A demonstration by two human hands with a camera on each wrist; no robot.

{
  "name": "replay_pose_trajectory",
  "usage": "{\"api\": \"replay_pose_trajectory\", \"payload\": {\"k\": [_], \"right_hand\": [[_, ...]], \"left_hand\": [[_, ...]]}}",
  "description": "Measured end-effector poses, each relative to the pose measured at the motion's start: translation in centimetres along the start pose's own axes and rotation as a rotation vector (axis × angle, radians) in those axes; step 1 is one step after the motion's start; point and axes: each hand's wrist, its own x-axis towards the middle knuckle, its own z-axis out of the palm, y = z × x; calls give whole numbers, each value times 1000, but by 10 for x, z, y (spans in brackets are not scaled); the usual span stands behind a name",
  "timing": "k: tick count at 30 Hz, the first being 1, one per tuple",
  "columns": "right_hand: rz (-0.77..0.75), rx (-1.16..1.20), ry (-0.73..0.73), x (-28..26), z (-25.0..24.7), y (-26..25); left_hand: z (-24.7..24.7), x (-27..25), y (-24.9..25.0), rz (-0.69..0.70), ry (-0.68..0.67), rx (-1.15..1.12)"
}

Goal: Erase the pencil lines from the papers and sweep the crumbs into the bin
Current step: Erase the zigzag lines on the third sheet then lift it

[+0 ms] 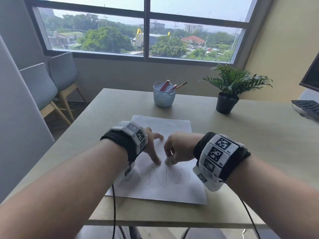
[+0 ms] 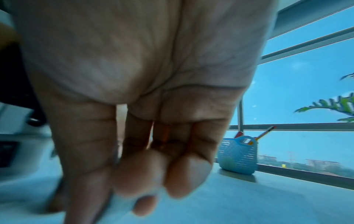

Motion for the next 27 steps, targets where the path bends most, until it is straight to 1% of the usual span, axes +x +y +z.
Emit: {"api": "replay_pose_trajectory", "payload": {"k": [4,8,11,13,16,18,20,22,24,27], "right_hand": [[81,-18,42,7,-8,8],[24,-51,28,2,0,0],[3,-29,-35,-3,-1,-2],[47,1,-60,1,-7,4],[91,-38,-11,5,-9,6],[55,-68,-3,2,-4,2],[9,-69,-35,-3,1,-2],[1,-54,-69,-6,-1,-2],[45,-36,-81,-2,-8,2],[93,-39,-42,2,-12,5]], "left_hand": [[-1,-1,0,-3,2,8],[0,-2,0,4,13,9],[0,-3,0,2,13,0],[-1,-3,0,0,11,1],[-1,-5,1,-4,1,-1],[-1,-5,2,-4,0,-8],[-1,-5,2,-3,4,-15],[-1,-7,3,-3,9,-19],[-1,-8,4,-3,10,-20],[-1,-8,6,-8,12,-22]]}}
